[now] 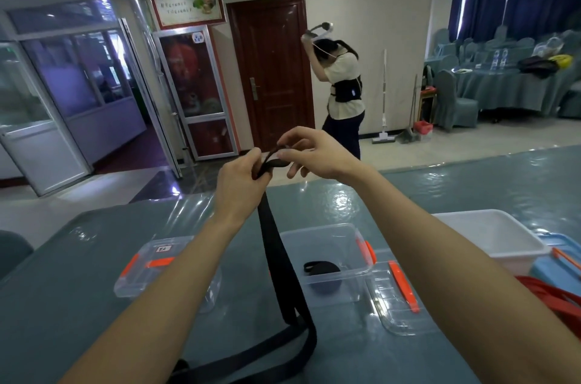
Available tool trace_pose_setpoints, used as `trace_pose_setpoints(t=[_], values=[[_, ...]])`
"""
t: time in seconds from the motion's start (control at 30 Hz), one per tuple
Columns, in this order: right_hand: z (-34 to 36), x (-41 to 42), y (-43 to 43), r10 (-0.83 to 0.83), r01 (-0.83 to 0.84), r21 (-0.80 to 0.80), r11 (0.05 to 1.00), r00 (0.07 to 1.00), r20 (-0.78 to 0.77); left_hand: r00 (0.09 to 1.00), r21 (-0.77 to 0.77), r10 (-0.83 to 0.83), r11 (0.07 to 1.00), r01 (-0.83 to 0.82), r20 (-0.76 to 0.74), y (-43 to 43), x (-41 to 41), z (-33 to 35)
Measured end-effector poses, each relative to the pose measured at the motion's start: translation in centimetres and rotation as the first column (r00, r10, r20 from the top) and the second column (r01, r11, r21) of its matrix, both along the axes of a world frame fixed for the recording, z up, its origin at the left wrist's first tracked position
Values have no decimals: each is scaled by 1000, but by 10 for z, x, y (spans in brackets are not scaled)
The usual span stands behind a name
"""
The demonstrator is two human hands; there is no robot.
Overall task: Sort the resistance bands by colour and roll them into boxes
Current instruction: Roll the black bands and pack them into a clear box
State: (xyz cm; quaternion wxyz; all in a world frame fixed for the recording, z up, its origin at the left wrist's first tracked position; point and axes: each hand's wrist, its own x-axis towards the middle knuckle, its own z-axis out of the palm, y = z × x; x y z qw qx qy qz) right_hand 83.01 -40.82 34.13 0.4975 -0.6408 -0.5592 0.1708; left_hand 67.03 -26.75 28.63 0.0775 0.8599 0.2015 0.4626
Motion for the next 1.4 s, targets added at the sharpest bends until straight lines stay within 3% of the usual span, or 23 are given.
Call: trace_pose_setpoints(t=[0.07, 0.13, 0.27, 0.37, 0.5, 0.6, 0.7, 0.8, 0.93, 1.13, 1.2, 1.23, 1.27, 1.3, 1.33, 1.4], values=[[-5, 1, -3, -18, 20, 19, 1000, 993, -117, 999, -33, -23, 999, 21, -40, -2, 1, -4], [-8, 3, -5, 9, -1, 29, 1000, 963, -269, 995, -173, -77, 983, 65, -67, -1, 0, -4], [-7, 9, -9, 38, -20, 49, 999, 919, -393, 926, -593, -376, 739, 321, 33, 3, -6, 3], [-5, 11, -11, 28, -12, 41, 999, 900, -435, 864, -657, -496, 622, 425, 90, 3, -5, 4], [-9, 18, -15, 4, -44, -68, 997, 867, -499, 869, -620, -493, 697, 360, -50, 4, -1, 2], [-18, 23, -18, -130, 53, -164, 985, 853, -505, 885, -555, -438, 781, 287, -158, 4, 1, 4], [-24, 28, -24, -157, -25, -288, 957, 791, -591, 870, -524, -430, 812, 256, -240, 6, 3, 9], [-28, 34, -30, -169, -60, -370, 927, 813, -557, 830, -502, -449, 828, 249, -330, 8, 5, 15], [-31, 32, -26, -153, -14, -260, 966, 776, -611, 770, -533, -494, 811, 242, -403, 8, 11, 18], [-38, 35, -24, -85, -46, -151, 988, 648, -757, 798, -635, -556, 708, 309, -232, 15, 11, 17], [-43, 40, -27, -114, -37, -251, 967, 819, -562, 795, -605, -538, 742, 288, -281, 17, 10, 19], [-45, 43, -29, -155, 37, -336, 941, 931, -331, 782, -566, -515, 782, 262, -350, 18, 11, 21], [-46, 45, -31, -183, 145, -387, 911, 981, -65, 765, -516, -483, 824, 233, -425, 17, 12, 22], [-46, 46, -31, -194, 234, -385, 893, 971, 142, 747, -466, -450, 859, 213, -490, 17, 14, 23], [-46, 45, -32, -184, 261, -353, 898, 954, 237, 728, -424, -425, 883, 201, -538, 16, 16, 24], [-45, 40, -33, -104, 181, -303, 935, 962, 254, 689, -367, -390, 911, 190, -611, 12, 21, 26]])
